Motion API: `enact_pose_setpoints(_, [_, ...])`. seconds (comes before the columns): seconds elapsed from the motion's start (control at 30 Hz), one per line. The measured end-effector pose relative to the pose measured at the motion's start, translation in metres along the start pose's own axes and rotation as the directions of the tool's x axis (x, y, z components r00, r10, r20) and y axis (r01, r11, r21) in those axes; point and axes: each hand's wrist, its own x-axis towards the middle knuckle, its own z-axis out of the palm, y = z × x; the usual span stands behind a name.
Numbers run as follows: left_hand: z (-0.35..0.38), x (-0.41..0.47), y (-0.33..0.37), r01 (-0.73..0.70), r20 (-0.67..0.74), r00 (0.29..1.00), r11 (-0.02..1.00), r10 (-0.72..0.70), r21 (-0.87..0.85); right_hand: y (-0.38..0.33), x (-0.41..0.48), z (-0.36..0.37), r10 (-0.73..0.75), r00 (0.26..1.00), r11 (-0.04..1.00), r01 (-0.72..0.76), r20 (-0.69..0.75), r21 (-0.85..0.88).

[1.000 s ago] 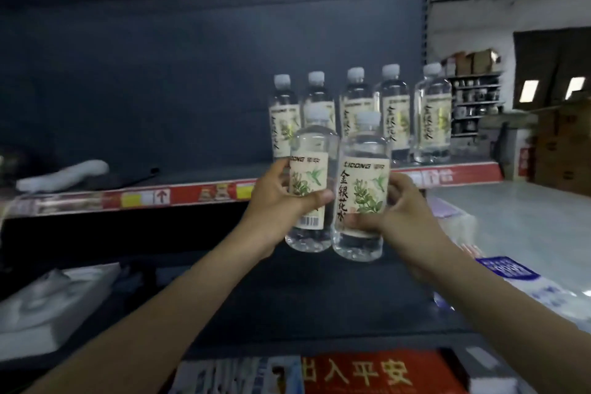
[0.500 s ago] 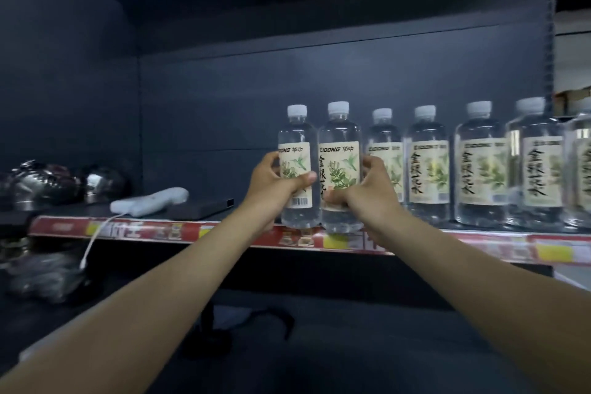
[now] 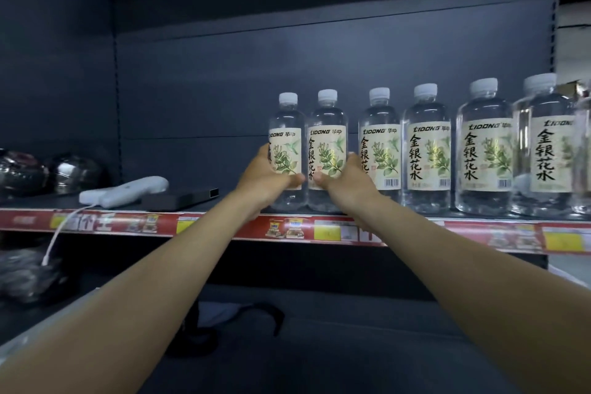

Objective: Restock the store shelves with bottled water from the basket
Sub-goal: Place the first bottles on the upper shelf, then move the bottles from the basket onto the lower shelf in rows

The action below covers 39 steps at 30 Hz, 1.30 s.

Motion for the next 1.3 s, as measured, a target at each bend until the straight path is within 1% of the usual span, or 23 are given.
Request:
enact_pose_setpoints(0.07, [-0.004, -0.003, -0.003, 0.024, 0.027, 0.999, 0.998, -0.025, 0.066, 0.003, -0.007, 0.002, 0.025, 1.000, 0.995, -0.026, -0.004, -0.094])
enact_pose_setpoints(0.13, [-0.005, -0.005, -0.008, 0.038, 0.026, 0.999, 0.992, -0.042, 0.119, 0.005, -0.010, 0.008, 0.010, 1.000, 0.984, -0.013, -0.017, -0.180])
enact_pose_setpoints(0.2, [-0.004, -0.006, -0.012, 0.040, 0.016, 0.999, 0.989, -0.043, 0.145, 0.006, -0.007, 0.013, 0.036, 0.999, 0.974, -0.037, -0.011, -0.222])
enact_pose_setpoints(0.3, [0.000, -0.008, -0.013, 0.034, -0.004, 0.999, 0.984, -0.034, 0.173, 0.003, -0.003, 0.017, 0.068, 0.998, 0.969, -0.070, -0.017, -0.238])
enact_pose_setpoints(0.4, [-0.004, -0.009, -0.008, 0.050, 0.034, 0.998, 0.975, -0.059, 0.215, 0.000, -0.013, 0.008, 0.062, 0.998, 0.970, -0.061, -0.001, -0.235])
enact_pose_setpoints(0.5, [-0.008, -0.020, 0.002, 0.054, 0.049, 0.996, 0.941, -0.074, 0.333, -0.001, -0.036, -0.014, 0.020, 1.000, 0.964, -0.017, 0.009, -0.264])
enact_pose_setpoints(0.57, [-0.005, -0.037, 0.012, 0.007, 0.016, 1.000, 0.893, -0.016, 0.451, 0.003, -0.056, -0.032, -0.013, 0.999, 0.933, 0.024, 0.034, -0.359])
enact_pose_setpoints(0.63, [0.003, -0.063, 0.022, -0.089, 0.006, 0.995, 0.839, 0.101, 0.538, 0.010, -0.080, -0.049, -0.030, 0.996, 0.882, 0.065, 0.081, -0.467])
enact_pose_setpoints(0.67, [0.008, -0.078, 0.028, -0.139, 0.026, 0.988, 0.806, 0.152, 0.575, 0.016, -0.092, -0.058, -0.023, 0.995, 0.854, 0.069, 0.095, -0.516])
enact_pose_setpoints(0.73, [0.026, -0.117, 0.039, -0.224, 0.108, 0.974, 0.754, 0.201, 0.618, 0.034, -0.123, -0.079, 0.000, 0.997, 0.807, 0.043, 0.074, -0.589])
enact_pose_setpoints(0.83, [0.065, -0.179, 0.048, -0.315, 0.247, 0.948, 0.699, 0.200, 0.642, 0.064, -0.175, -0.115, 0.028, 0.999, 0.731, -0.005, 0.023, -0.682])
enact_pose_setpoints(0.97, [0.129, -0.279, 0.049, -0.445, 0.439, 0.880, 0.639, 0.183, 0.627, 0.114, -0.258, -0.162, 0.082, 0.994, 0.642, -0.104, -0.068, -0.759])
enact_pose_setpoints(1.03, [0.160, -0.331, 0.049, -0.486, 0.518, 0.840, 0.648, 0.162, 0.586, 0.140, -0.301, -0.184, 0.118, 0.986, 0.629, -0.166, -0.118, -0.760])
enact_pose_setpoints(1.13, [0.207, -0.404, 0.046, -0.506, 0.640, 0.765, 0.685, 0.074, 0.525, 0.184, -0.372, -0.214, 0.235, 0.960, 0.618, -0.270, -0.154, -0.739])
enact_pose_setpoints(1.23, [0.251, -0.474, 0.037, -0.539, 0.746, 0.666, 0.710, 0.029, 0.453, 0.238, -0.447, -0.242, 0.400, 0.898, 0.581, -0.404, -0.184, -0.706])
enact_pose_setpoints(1.3, [0.276, -0.517, 0.021, -0.492, 0.820, 0.568, 0.767, -0.076, 0.412, 0.275, -0.497, -0.258, 0.549, 0.814, 0.542, -0.519, -0.190, -0.660])
